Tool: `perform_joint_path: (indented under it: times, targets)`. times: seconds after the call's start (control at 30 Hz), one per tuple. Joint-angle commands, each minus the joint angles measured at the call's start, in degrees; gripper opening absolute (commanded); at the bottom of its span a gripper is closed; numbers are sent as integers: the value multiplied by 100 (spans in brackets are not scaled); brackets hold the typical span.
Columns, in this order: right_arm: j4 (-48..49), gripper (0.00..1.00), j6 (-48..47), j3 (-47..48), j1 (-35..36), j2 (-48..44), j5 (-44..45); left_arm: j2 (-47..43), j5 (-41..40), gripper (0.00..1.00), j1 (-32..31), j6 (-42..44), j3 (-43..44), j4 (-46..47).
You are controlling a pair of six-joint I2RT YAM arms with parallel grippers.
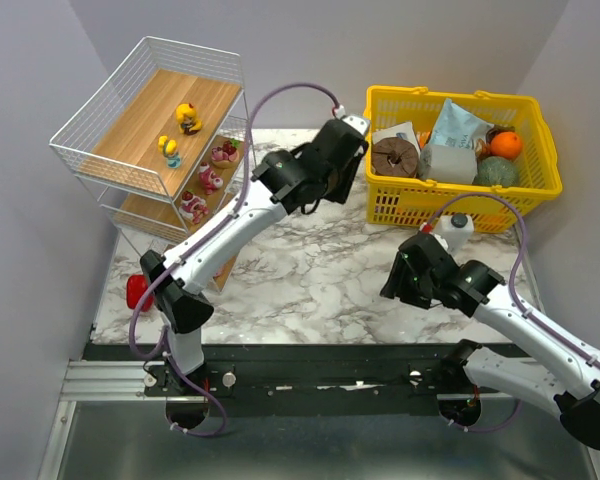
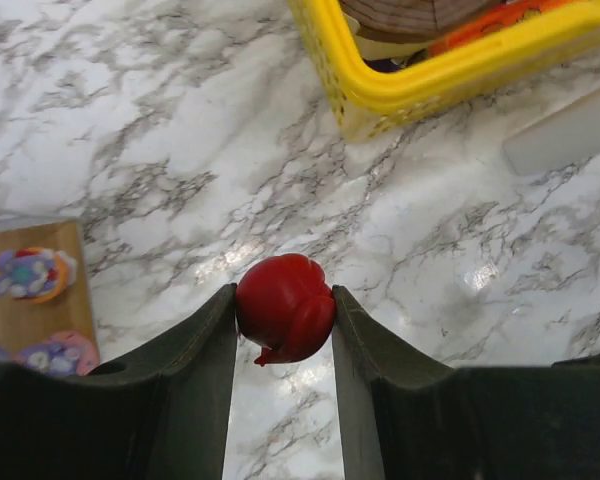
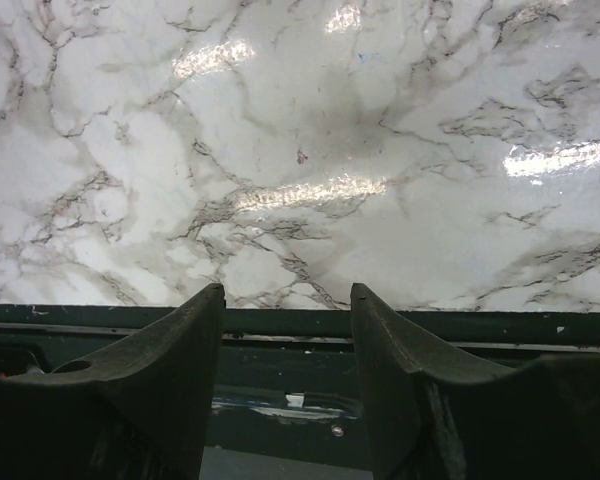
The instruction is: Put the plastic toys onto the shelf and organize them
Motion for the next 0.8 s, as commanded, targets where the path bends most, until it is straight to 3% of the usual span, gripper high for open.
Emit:
perform_joint_path:
  times: [0.0, 0.1, 0.33, 0.77]
  targets:
    - [248, 61, -116, -23, -48, 38, 228, 260, -989, 0, 206, -261, 1657, -1821]
    - [327, 61, -221, -85, -66, 64, 254, 375, -1120, 0, 452, -226, 2661, -1998]
    - [450, 61, -406, -164, -83, 161, 386, -371, -1560, 0, 822, -60, 2768, -1515]
    - [530, 61, -679, -138, -92, 354, 465, -794, -2395, 3, 1420, 775, 2979, -857]
